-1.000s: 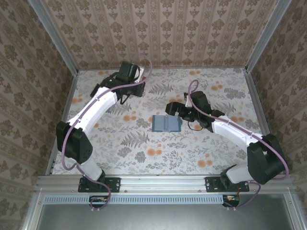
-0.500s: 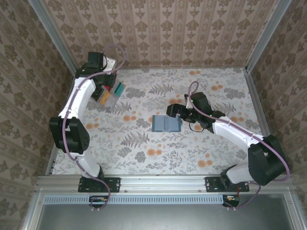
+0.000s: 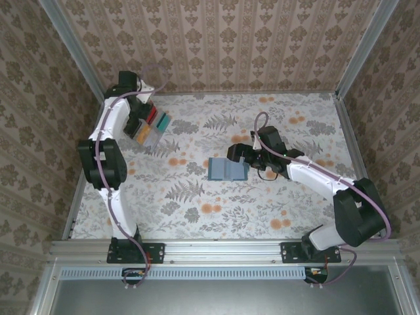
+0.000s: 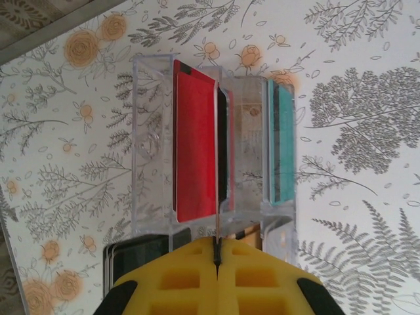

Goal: Take the credit cards out of the card holder

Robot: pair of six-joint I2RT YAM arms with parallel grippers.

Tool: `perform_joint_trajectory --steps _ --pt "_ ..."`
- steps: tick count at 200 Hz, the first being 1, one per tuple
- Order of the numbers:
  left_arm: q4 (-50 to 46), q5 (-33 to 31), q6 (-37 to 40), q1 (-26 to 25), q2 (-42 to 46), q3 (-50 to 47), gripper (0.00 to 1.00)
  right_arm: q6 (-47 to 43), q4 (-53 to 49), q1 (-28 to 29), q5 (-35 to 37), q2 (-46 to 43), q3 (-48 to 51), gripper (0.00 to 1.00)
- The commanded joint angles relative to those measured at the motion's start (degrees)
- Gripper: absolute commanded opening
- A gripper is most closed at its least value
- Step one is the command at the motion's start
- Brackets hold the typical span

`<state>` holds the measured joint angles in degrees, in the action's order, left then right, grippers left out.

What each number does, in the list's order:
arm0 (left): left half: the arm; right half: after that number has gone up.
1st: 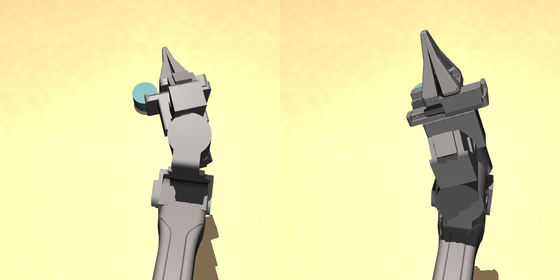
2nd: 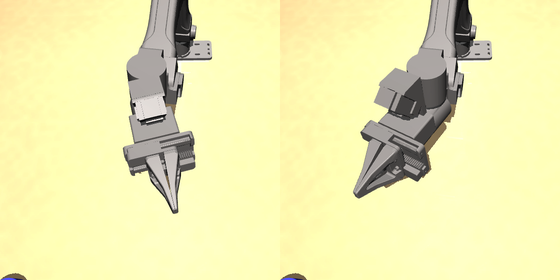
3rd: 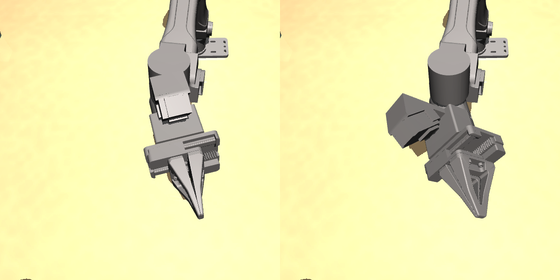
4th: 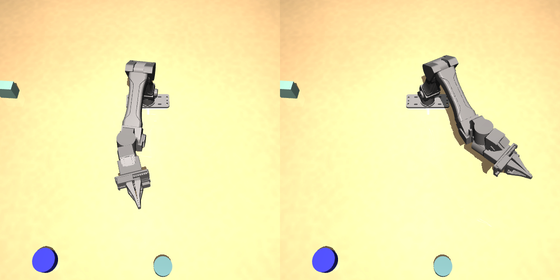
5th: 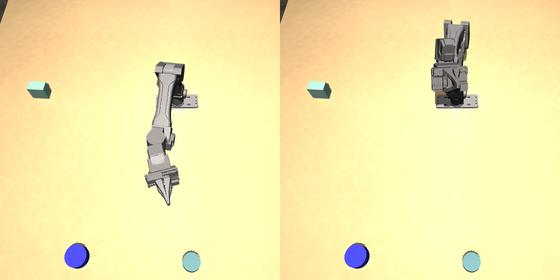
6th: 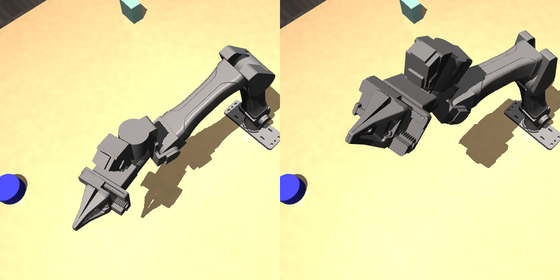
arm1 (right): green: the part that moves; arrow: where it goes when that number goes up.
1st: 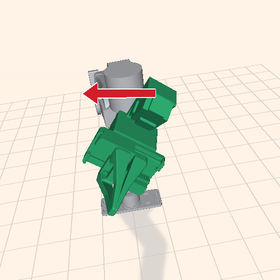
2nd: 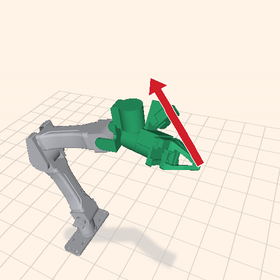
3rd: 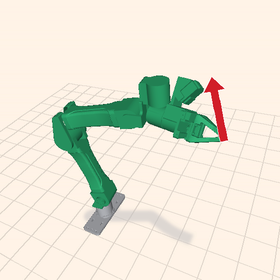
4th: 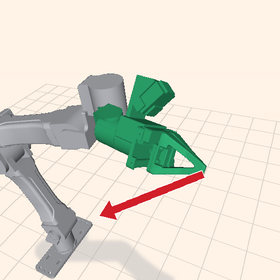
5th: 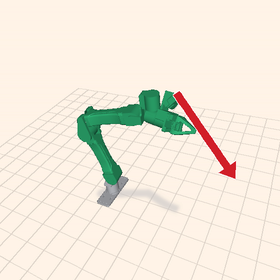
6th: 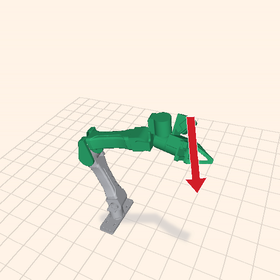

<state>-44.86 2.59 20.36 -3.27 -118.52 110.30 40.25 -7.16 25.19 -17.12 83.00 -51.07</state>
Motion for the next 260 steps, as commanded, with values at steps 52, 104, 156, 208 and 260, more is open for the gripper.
perform_joint_trajectory --steps 52,104,156,208,260 --pt "-3.06 -3.55 5.10 0.51 -4.41 5.10 0.00 1.45 -3.47 3.00 3.24 2.13 -3.76 1.00" --pt "-7.34 -2.82 3.67 0.88 -7.46 7.84 0.00 1.76 -4.09 3.55 3.74 2.87 -4.82 1.00" --pt "-7.72 -3.97 3.83 0.81 -8.94 8.82 0.03 1.67 -4.66 3.64 4.09 2.62 -4.94 1.00" --pt "-8.84 -4.77 3.90 0.88 -10.23 11.49 0.22 1.74 -4.94 3.73 4.20 2.78 -4.93 1.00" --pt "-8.58 -3.89 1.65 0.88 -8.45 14.06 0.28 2.11 -4.70 3.84 4.02 3.57 -5.49 1.00"
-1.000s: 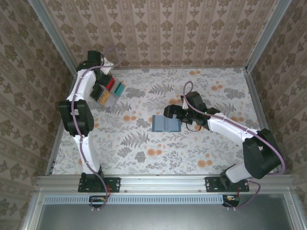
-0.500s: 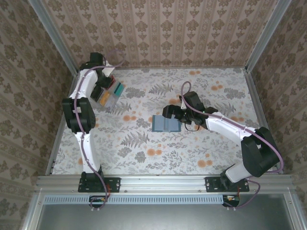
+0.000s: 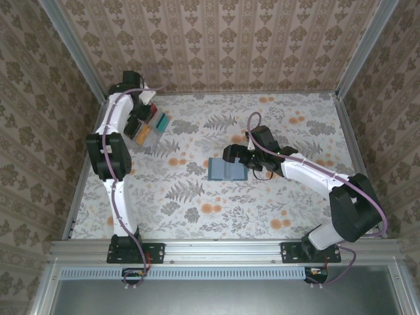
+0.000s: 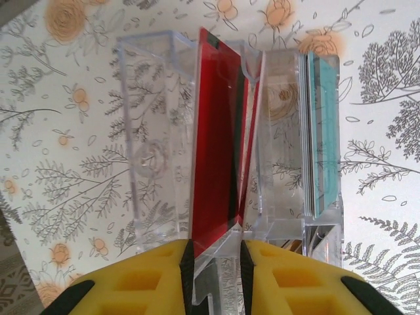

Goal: Take the credit cards out of the card holder

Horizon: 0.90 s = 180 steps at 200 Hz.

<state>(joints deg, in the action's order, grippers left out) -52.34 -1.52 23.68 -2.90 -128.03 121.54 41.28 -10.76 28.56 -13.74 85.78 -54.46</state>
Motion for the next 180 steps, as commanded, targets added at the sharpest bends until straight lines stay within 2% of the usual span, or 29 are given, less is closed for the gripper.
perform_joint_trajectory --steps 1,52,120,149,180 --pt "-1.10 0.30 -1.73 0.47 1.08 2.83 0.28 1.09 -1.10 0.50 0.64 0.79 -2.12 1.00" --pt "-1.93 3.29 -3.62 0.45 0.41 3.18 0.26 1.17 -1.04 0.62 0.73 0.84 -1.89 1.00" --pt "-2.70 10.15 -8.85 0.45 2.26 2.58 0.35 1.26 -0.76 0.81 0.55 1.08 -1.97 0.99" --pt "-2.65 11.27 -10.75 0.28 1.24 2.26 0.38 1.33 -0.17 1.06 0.22 1.88 -2.32 1.00" --pt "-2.25 8.55 -10.19 -0.27 0.01 1.14 0.39 0.85 -0.72 1.55 0.79 1.59 -2.63 1.00"
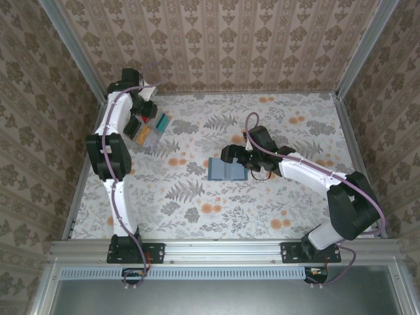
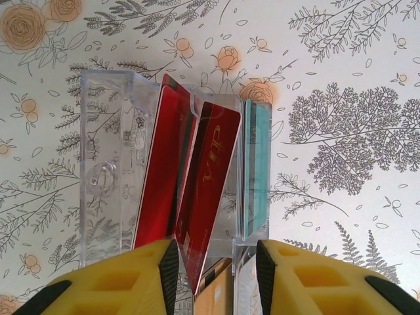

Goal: Take the credit cards out of the card holder

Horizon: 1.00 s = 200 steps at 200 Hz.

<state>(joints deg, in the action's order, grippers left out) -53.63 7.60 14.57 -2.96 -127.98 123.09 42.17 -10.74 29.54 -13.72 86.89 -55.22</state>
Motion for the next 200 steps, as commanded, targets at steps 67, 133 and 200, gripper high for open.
perform_joint_trajectory --steps 67,133,200 --pt "-0.69 -2.77 -0.10 -0.38 -2.35 -0.34 0.35 0.10 -1.03 0.52 1.05 0.57 -2.00 1.00" --pt "0.35 -4.00 0.20 -0.42 -3.32 -0.72 0.27 0.10 -1.45 0.52 1.10 0.91 -2.48 1.00" --pt "-0.32 -6.53 1.95 -0.32 -4.29 0.36 0.15 0.06 -1.81 0.52 1.30 1.03 -2.88 1.00"
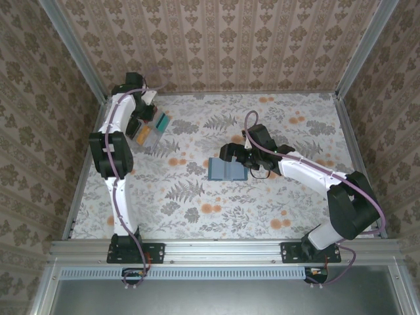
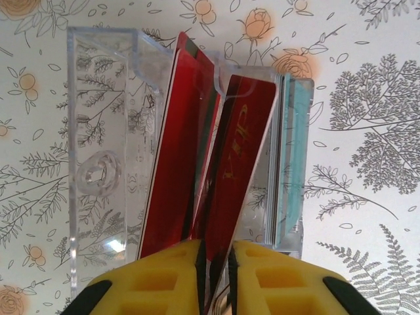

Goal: Take the credit cards out of the card holder

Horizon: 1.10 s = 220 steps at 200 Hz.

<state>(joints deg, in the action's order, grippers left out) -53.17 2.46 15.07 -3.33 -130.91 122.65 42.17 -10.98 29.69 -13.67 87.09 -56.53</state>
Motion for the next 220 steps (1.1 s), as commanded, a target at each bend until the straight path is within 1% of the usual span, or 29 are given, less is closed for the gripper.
perform_joint_trajectory --steps 1,25,46,68,96,122,131,153,189,220 --pt "-0.83 -1.44 1.45 0.02 -1.41 0.86 0.15 0.04 -1.58 0.37 1.27 0.86 -1.61 1.00" --pt "-1.48 -2.11 1.67 0.00 -1.46 1.20 0.08 0.02 -1.61 0.37 1.28 0.86 -1.70 1.00" --pt "-1.67 -2.41 1.54 0.05 -0.82 1.23 0.05 0.10 -1.62 0.37 1.19 0.98 -1.61 1.00" --pt "-1.66 -2.59 1.08 0.11 -0.27 1.36 0.05 0.19 -1.66 0.37 1.19 1.15 -1.56 1.00" --pt "-1.55 -4.87 -0.01 0.25 -0.18 1.60 0.04 0.19 -1.65 0.36 1.18 1.29 -1.53 1.00" --pt "-1.60 -4.22 -0.18 0.30 0.36 1.14 0.04 0.22 -1.69 0.41 1.19 1.35 -1.39 1.00" --pt "-1.45 -3.61 -0.32 0.34 0.80 0.81 0.04 0.25 -1.61 0.37 1.19 1.37 -1.33 1.00" --pt "0.62 1.55 -0.89 0.67 3.48 -1.65 0.03 0.28 -1.58 0.41 0.97 1.59 -1.49 1.00" --pt "3.07 2.10 -1.46 0.70 6.02 -3.67 0.04 0.30 -1.38 0.37 0.97 1.69 -1.43 1.00" --pt "3.27 -1.24 -2.02 0.85 5.46 -3.99 0.03 0.63 0.12 0.37 0.75 1.45 -0.88 1.00"
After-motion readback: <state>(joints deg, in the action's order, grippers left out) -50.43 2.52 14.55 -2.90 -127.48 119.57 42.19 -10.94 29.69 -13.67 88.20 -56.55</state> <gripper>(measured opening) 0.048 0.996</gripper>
